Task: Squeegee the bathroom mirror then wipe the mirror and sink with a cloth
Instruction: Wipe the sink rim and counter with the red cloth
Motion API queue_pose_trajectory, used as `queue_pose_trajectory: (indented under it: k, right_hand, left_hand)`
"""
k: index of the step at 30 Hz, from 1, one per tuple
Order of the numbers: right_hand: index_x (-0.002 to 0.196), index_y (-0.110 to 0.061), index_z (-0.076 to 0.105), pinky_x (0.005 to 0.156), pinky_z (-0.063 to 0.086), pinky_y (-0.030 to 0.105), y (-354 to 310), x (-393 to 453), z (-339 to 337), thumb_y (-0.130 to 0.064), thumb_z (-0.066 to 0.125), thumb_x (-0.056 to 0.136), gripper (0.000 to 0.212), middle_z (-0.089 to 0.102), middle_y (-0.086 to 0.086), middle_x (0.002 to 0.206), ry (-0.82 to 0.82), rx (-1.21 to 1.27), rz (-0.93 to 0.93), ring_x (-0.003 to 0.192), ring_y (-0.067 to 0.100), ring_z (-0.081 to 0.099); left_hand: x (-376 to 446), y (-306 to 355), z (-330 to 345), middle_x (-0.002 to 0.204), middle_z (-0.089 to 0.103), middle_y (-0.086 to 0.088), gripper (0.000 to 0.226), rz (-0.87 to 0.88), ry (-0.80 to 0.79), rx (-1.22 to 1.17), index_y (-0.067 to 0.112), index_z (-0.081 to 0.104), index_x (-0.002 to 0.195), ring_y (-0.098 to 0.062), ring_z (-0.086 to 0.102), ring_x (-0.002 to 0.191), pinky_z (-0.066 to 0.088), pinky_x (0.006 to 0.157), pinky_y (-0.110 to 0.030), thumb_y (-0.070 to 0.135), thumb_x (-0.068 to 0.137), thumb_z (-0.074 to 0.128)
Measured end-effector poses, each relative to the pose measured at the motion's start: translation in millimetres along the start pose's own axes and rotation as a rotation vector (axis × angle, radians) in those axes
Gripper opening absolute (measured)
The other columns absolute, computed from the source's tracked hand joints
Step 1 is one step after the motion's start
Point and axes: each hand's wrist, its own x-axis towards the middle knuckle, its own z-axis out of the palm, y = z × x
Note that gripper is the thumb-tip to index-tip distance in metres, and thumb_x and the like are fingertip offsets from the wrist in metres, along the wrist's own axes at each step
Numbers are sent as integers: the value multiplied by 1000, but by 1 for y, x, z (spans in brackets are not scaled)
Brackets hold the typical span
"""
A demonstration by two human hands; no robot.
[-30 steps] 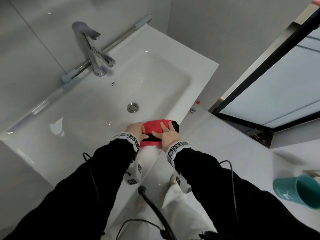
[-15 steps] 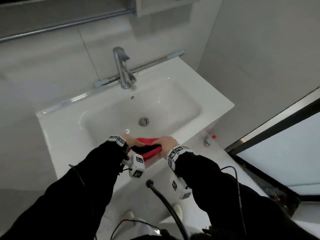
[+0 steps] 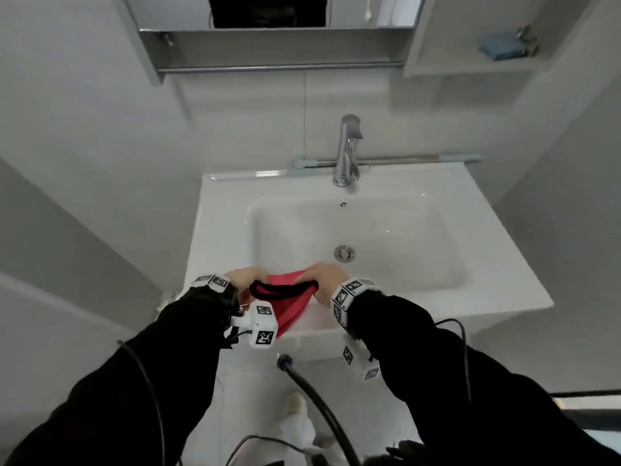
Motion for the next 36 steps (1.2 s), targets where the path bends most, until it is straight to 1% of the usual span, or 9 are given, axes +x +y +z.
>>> queue_pose_trajectory:
  k: [8, 13, 18, 20, 24, 27, 32, 34, 36]
  right_hand:
    - [124, -23, 63, 104, 37, 24, -28, 43, 23, 4, 49, 84, 51, 58, 3, 132, -137, -178, -200, 124, 19, 51]
    - [129, -22, 58, 108, 31, 24, -24, 45, 32, 1, 50, 87, 49, 50, 7, 140, -237, -289, -304, 133, 18, 40]
    - [134, -25, 53, 109, 26, 25, -10, 40, 41, -3, 47, 92, 48, 37, 7, 148, -328, -400, -413, 138, 16, 31]
    - [135, -26, 52, 110, 23, 25, -3, 37, 40, -3, 47, 93, 48, 34, 7, 149, -335, -436, -446, 139, 17, 29]
    - [135, -37, 49, 115, 21, 31, 16, 27, 35, -21, 56, 90, 48, 31, 3, 152, -387, -566, -487, 142, 16, 25]
    - [132, -42, 49, 115, 13, 44, 25, 18, 34, -51, 51, 88, 45, 27, -4, 154, -292, -575, -469, 143, 15, 20]
    - [146, -42, 24, 116, 12, 47, 28, 20, 38, -40, 38, 98, 49, 5, -8, 159, -297, -569, -443, 146, 17, 9]
    - [147, -40, 22, 117, 9, 50, 27, 21, 44, -35, 35, 100, 48, -1, -7, 160, -402, -709, -501, 147, 25, 0]
    - [143, -30, 36, 117, 4, 55, 23, 22, 50, -29, 32, 102, 41, 1, -6, 160, -449, -989, -719, 146, 33, -5]
  left_hand:
    - [1, -33, -37, 61, 51, -9, 15, -24, 38, -131, 6, 53, 62, -19, 44, 56, 32, 55, -23, 15, 69, 64]
    - [-2, -55, -29, 66, 48, -5, 24, -75, 25, -100, 11, 50, 64, -16, 43, 57, 34, 55, -22, 7, 88, 55]
    - [-19, -70, -7, 53, 47, -5, 13, -73, 17, -85, 6, 57, 72, -16, 43, 46, 34, 48, -19, 11, 84, 62]
    - [-23, -76, 8, 51, 54, -4, 4, -30, 84, -222, 6, 61, 80, -17, 52, 43, 44, 46, -19, 3, 81, 64]
    - [-22, -89, 51, 85, 59, -8, 27, -17, 279, -665, 16, 55, 82, -24, 56, 82, 49, 73, -38, -8, 74, 64]
    - [-24, -91, 72, 83, 57, -5, 32, -15, 478, -754, 23, 50, 73, -20, 52, 75, 44, 62, -29, -4, 74, 67]
    - [-28, -101, 88, 81, 56, -7, 33, 3, 557, -898, 24, 51, 79, -18, 53, 64, 48, 61, -33, -4, 75, 67]
    - [-30, -101, 90, 100, 56, -9, 35, -20, 644, -891, 20, 51, 100, -23, 58, 80, 53, 73, -40, 9, 75, 73]
    - [-29, -104, 93, 126, 52, -16, 66, -115, 726, -772, 11, 45, 126, -32, 54, 112, 43, 100, -45, 37, 74, 76]
